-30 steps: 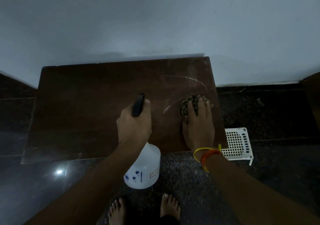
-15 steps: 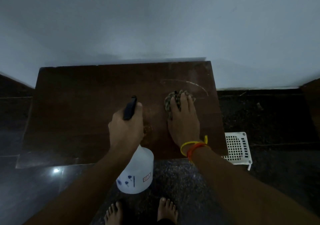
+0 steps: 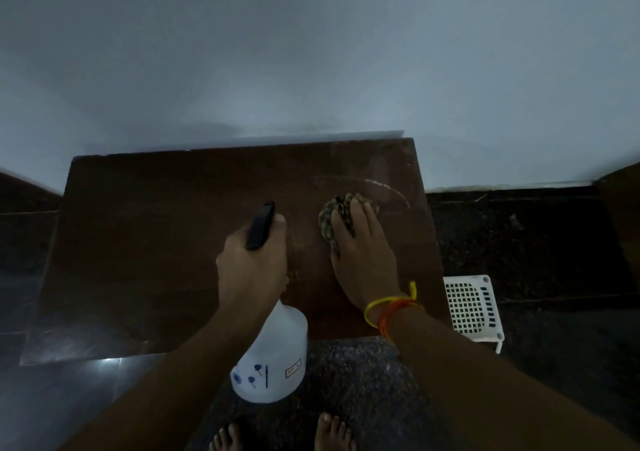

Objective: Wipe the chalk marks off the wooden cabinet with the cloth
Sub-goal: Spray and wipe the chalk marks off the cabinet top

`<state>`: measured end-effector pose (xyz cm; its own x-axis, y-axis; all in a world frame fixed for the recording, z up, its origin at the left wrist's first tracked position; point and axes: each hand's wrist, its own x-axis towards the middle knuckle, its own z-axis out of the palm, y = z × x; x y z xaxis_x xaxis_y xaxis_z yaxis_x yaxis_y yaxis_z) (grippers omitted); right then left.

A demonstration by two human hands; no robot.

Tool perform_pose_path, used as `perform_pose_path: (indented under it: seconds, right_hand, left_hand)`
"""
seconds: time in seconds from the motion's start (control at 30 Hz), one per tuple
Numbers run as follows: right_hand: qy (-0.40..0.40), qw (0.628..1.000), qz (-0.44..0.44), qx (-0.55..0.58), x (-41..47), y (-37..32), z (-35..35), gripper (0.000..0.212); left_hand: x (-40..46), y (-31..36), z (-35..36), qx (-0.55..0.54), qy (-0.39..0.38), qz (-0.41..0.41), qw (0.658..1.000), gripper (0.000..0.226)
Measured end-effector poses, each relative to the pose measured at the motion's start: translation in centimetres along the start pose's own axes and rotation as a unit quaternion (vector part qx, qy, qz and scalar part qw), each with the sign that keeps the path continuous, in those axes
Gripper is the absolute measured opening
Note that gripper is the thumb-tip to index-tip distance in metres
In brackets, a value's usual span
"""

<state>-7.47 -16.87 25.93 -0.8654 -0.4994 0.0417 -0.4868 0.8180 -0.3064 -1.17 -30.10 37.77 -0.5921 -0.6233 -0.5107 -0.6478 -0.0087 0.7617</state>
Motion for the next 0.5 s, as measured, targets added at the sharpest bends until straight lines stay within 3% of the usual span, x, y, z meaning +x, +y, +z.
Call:
perform_pose_path:
  seconds: [0.23,0.5]
  right_hand:
    - [0.011,0.999,0.045,-0.027,3.2,3.3,-0.8,0.059]
    - [0.010,0.997,0.073,-0.027,-0.7,4.9,-1.7,0.054]
  left_hand:
    - [0.1,0.3,0.9,-0.001,-0.010,0.011,1.000,0.029]
    - [-0.5,0.4,1.9,-0.010,-0.037,0.003,0.999,0.029]
